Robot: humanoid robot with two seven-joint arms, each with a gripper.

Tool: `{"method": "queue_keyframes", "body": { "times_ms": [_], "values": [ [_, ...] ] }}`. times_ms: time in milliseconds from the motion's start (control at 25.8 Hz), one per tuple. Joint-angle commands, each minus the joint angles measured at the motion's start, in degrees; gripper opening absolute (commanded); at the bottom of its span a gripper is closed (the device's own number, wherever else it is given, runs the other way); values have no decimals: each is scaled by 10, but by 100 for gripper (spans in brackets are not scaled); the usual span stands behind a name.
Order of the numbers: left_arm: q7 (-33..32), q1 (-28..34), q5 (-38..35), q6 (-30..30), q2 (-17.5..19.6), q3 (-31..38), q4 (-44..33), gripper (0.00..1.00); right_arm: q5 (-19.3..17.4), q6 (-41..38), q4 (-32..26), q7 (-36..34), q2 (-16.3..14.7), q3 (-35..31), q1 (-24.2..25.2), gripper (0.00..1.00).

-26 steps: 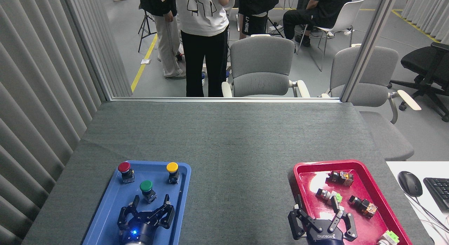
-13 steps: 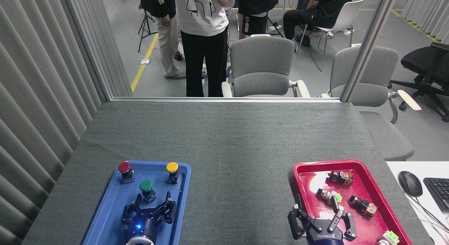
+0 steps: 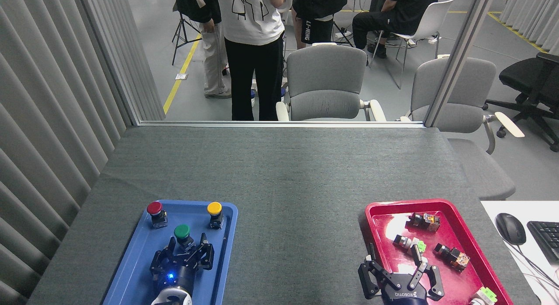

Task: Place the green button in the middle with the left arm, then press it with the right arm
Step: 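Carry the green button off the tray to the table middle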

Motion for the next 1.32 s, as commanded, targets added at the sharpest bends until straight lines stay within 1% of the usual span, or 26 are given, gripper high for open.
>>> {"method": "queue_keyframes", "body": {
  "times_ms": [0,39,116,155,271,349,426,504,543,581,620,659,736,853,930,969,1047,1124,1163,1279],
  "values": [
    [1,-1,-2,0,0,1,12,34,-1,0,0,1,-1,0,0,99],
    [2,-1,-6,-1,0,0,14,23,-1,0,0,1,-1,0,0,99],
    [15,0,-11,-10,2,-2,14,5,0,0,0,1,-1,0,0,99],
    [30,3,-11,-19,4,-2,11,0,0,0,0,1,-1,0,0,99],
    [72,10,-10,-83,13,-1,7,0,0,0,0,0,-1,0,0,99],
    [90,20,-3,-115,27,0,-13,0,0,-1,0,0,-1,0,0,99],
    [117,47,-3,-154,45,-1,-78,0,0,-4,0,0,-1,1,0,99],
    [134,89,-9,-210,74,-7,-168,0,0,-4,0,1,-1,0,0,99],
    [137,105,-12,-238,85,-21,-206,0,0,-4,0,1,-1,0,0,99],
    [137,118,-18,-257,97,-54,-235,0,0,-4,0,1,-1,0,0,99],
    [137,124,-31,-260,105,-94,-251,0,0,-4,0,1,-1,0,0,99],
    [133,123,-51,-254,104,-128,-252,0,0,-4,0,1,-2,0,0,99],
    [112,107,-73,-248,86,-181,-231,0,0,-4,0,1,-2,0,0,99],
    [62,47,-78,-249,32,-226,-160,0,0,-4,0,1,-2,0,0,99],
    [42,6,-81,-246,-4,-239,-86,0,0,-4,0,1,-2,0,0,99],
    [35,-20,-83,-241,-27,-241,-37,0,0,-4,0,1,-2,0,-1,99],
    [32,-69,-83,-237,-59,-242,51,0,0,-4,0,1,-4,0,-1,99],
    [35,-93,-81,-231,-77,-242,103,0,-1,-4,0,1,-6,0,-1,99],
    [39,-99,-81,-222,-84,-242,117,0,-1,-4,0,1,-7,0,-1,99],
    [39,-101,-82,-155,-89,-245,125,0,-2,-3,0,0,-8,0,0,99]
  ]
}}
